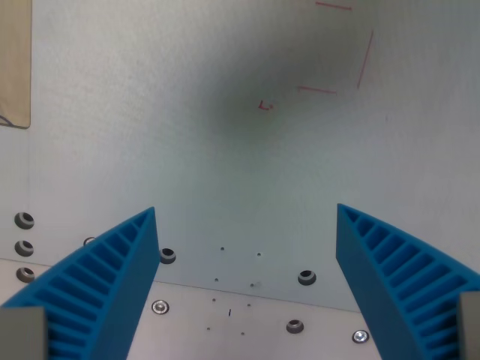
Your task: Rotate around gripper negative z
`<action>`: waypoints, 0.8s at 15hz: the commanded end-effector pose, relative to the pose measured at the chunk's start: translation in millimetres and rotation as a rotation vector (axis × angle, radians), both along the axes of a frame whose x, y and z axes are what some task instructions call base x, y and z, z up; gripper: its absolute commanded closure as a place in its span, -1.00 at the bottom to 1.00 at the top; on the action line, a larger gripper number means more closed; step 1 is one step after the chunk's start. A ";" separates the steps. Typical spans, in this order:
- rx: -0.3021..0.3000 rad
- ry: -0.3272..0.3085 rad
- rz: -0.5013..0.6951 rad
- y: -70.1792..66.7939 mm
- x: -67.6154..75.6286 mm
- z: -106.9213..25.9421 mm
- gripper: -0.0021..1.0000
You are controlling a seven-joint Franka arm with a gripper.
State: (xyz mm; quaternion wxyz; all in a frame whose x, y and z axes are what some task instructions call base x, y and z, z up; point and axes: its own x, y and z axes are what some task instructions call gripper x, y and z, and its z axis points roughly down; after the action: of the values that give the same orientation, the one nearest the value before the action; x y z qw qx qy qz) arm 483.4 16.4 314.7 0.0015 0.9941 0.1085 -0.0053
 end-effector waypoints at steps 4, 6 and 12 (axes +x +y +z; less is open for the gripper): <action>0.001 -0.004 0.047 -0.1 0.0 1.9 -1.00; 0.001 -0.004 0.071 -0.1 0.0 1.9 -1.00; 0.001 -0.004 0.141 -0.1 0.0 1.9 -1.00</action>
State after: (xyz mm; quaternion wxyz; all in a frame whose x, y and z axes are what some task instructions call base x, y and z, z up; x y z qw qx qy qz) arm 483.4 17.1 314.7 0.0016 0.9910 0.1337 -0.0054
